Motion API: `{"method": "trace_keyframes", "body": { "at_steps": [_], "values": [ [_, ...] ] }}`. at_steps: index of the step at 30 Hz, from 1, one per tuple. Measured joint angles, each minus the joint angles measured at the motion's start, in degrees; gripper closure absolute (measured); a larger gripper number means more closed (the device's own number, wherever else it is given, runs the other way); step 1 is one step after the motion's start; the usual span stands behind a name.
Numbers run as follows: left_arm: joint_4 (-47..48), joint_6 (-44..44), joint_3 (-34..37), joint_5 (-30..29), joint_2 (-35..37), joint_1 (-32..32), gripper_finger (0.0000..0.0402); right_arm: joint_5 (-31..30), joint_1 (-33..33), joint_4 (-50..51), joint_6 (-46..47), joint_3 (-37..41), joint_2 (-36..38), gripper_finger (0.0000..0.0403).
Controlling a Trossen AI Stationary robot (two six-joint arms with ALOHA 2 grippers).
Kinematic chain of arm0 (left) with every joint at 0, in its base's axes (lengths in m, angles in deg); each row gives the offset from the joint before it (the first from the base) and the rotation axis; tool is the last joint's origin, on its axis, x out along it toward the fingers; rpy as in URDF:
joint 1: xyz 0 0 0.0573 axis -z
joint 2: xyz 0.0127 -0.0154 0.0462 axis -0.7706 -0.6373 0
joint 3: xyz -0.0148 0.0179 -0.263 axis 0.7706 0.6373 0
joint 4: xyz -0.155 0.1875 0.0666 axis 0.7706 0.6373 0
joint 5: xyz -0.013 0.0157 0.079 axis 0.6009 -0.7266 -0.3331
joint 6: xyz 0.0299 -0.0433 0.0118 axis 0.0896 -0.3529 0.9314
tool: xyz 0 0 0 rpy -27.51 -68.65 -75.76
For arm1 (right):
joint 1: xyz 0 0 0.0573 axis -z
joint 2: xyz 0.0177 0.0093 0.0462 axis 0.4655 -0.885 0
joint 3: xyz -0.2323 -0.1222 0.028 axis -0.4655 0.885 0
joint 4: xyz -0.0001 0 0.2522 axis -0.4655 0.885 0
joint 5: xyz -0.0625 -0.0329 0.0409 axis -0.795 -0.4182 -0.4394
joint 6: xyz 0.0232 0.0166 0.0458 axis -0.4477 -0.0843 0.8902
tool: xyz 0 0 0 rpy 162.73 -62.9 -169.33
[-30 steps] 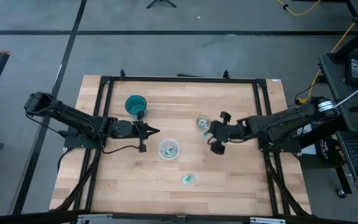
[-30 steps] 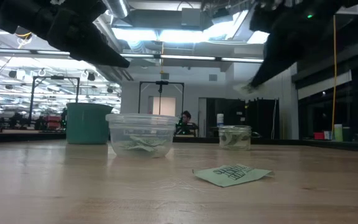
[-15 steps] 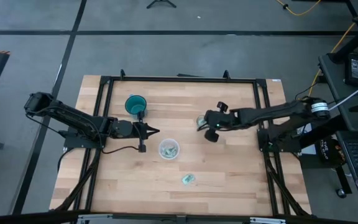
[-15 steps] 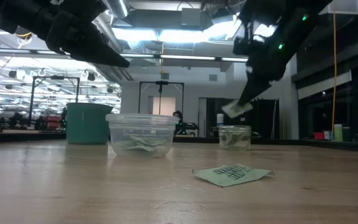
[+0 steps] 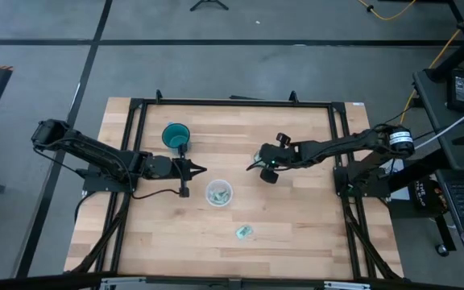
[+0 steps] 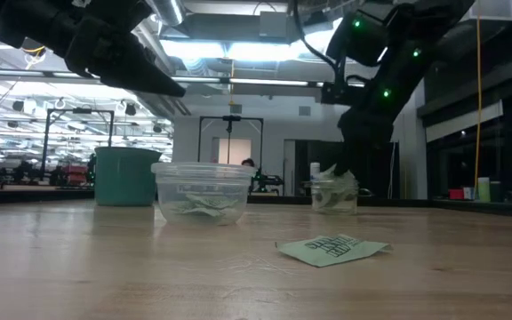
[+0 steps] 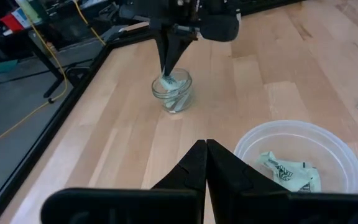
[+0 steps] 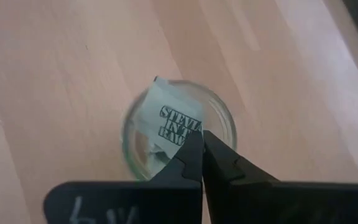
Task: Pick and place Stevia / Truvia into bins
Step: Put the white stevia packet into the transparent glass container
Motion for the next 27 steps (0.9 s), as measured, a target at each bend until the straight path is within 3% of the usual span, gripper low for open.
{"method": "trace_keyframes", "body": {
  "at_steps": [10,27],
  "values": [
    [0.3,0.0,0.0,0.0,0.0,0.0,0.0397,1.5,0.2,-1.4,-0.1,0.0,-3.6,0.0403],
    [0.3,0.0,0.0,0.1,0.0,0.0,0.0398,2.6,1.4,-1.3,0.1,0.0,-3.6,0.0398]
  ]
}}
